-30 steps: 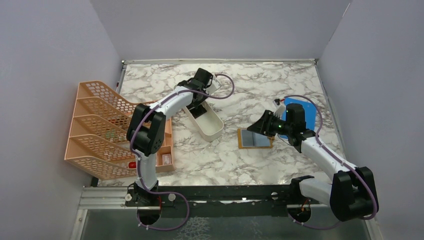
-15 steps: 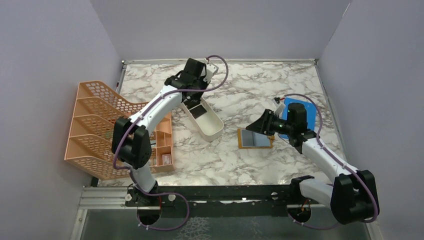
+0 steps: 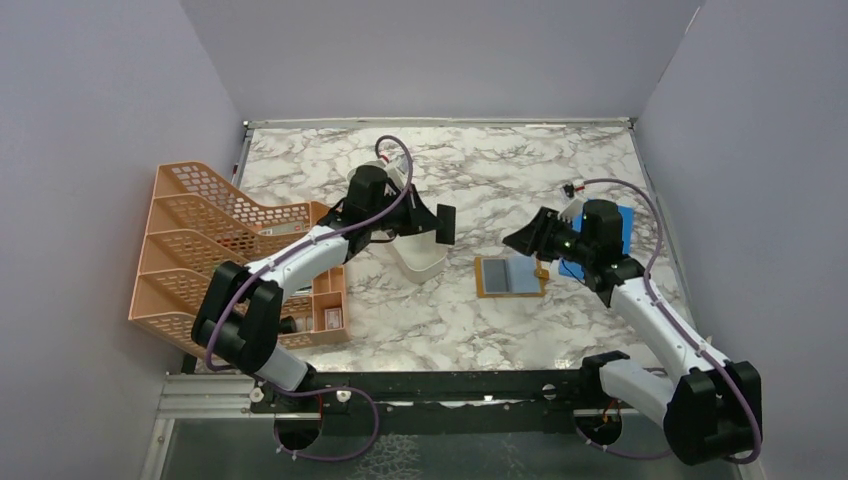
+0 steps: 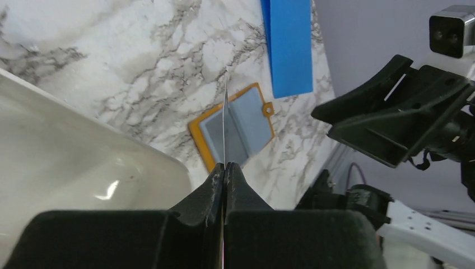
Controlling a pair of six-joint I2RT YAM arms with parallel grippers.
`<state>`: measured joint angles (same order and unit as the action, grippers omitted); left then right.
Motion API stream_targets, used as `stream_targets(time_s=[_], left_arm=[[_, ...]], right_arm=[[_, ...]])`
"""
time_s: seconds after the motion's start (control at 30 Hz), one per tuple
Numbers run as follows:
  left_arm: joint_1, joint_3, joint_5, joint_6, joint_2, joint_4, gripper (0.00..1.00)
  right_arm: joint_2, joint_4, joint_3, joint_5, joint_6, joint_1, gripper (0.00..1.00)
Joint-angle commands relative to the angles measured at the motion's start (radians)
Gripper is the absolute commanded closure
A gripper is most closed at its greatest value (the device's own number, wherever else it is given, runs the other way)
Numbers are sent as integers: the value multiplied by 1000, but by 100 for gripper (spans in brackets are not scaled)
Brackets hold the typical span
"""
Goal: Put the credit cards into the card holder
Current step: Insert the credit card into the card holder.
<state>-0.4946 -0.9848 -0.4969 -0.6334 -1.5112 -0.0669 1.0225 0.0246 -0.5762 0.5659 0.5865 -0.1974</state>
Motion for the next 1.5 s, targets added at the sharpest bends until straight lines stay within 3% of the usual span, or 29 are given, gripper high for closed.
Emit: stream_targets(time_s=[0.0, 0.33, 0.5, 0.63, 0.97, 1.27, 1.47], left_arm=[[-38, 57, -63, -262, 55, -244, 100], [-209, 23, 75, -308, -66, -272, 100], [-266, -25, 100, -310, -181, -286, 100], [-278, -54, 88, -298, -289, -292, 100], [-297, -38, 128, -298, -376, -292, 100], [-312, -81, 111, -285, -440, -293, 100], [-311, -93, 99, -268, -470, -287, 100]], right_arm=[[46, 224, -104, -392, -152, 0, 50], [267, 227, -114, -528, -95, 15, 45], [276, 215, -71, -567, -42, 24, 43], [280, 197, -35, -505, -35, 26, 44], [220, 166, 59, -383, 1, 26, 51], [200, 197, 59, -505, -22, 26, 52], [216, 185, 63, -501, -34, 26, 52]])
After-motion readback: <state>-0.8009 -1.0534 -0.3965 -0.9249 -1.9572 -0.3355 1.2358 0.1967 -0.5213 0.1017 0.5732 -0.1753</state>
